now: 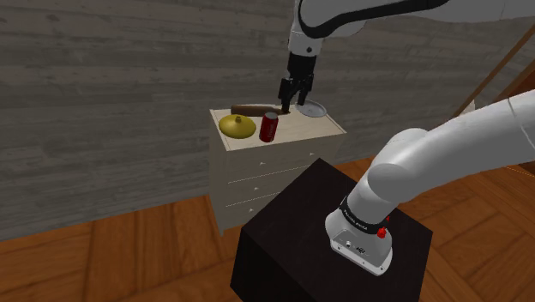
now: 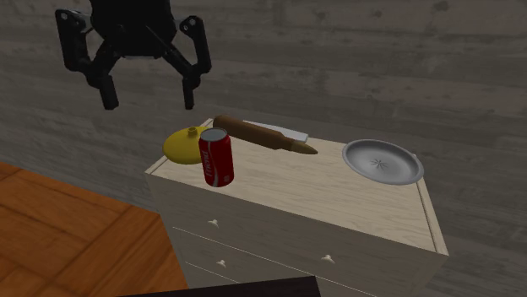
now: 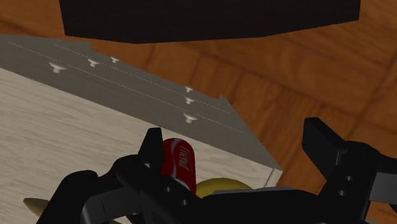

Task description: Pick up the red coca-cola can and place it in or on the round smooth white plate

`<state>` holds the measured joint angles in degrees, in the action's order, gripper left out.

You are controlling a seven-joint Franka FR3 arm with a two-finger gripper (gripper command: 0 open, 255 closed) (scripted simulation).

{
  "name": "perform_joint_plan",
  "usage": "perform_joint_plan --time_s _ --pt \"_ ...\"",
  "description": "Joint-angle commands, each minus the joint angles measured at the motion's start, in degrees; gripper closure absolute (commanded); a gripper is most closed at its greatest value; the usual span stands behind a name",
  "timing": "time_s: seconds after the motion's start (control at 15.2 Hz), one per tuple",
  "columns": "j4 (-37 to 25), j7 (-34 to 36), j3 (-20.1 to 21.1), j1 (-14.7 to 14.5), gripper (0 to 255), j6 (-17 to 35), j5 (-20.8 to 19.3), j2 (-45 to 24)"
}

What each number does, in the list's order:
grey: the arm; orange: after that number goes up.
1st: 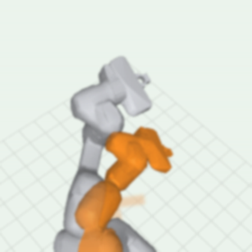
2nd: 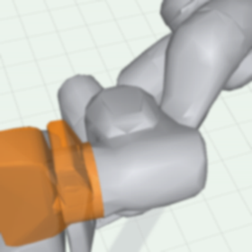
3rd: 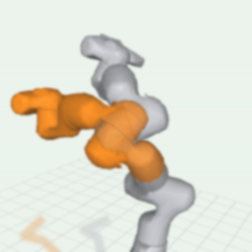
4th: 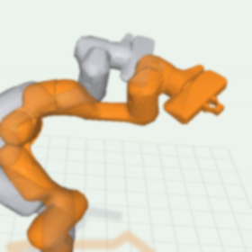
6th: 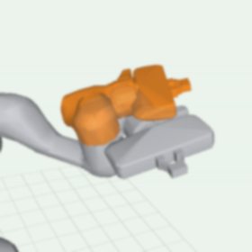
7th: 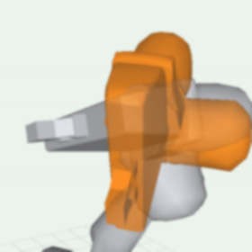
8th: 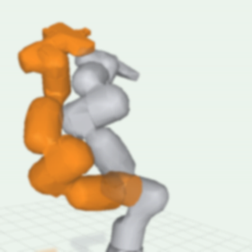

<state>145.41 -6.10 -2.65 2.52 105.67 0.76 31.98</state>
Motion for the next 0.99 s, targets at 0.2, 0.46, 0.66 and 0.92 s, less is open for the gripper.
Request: perform_joint_plan --time_s 0.2,0.46,0.66,0.92 --pt "0.7 -1.8 -1.4 0.9 0 11.7 -1.1 -7.9" --pt "-0.9 -3.3 -2.7 1.5 0 20.4 -1.5 -15.8" --pt "-2.9 -4.6 -3.5 1.8 0 26.1 -1.4 -21.7" --pt "-1.6 -4.8 -3.6 1.8 0 29.5 -1.1 -23.9"
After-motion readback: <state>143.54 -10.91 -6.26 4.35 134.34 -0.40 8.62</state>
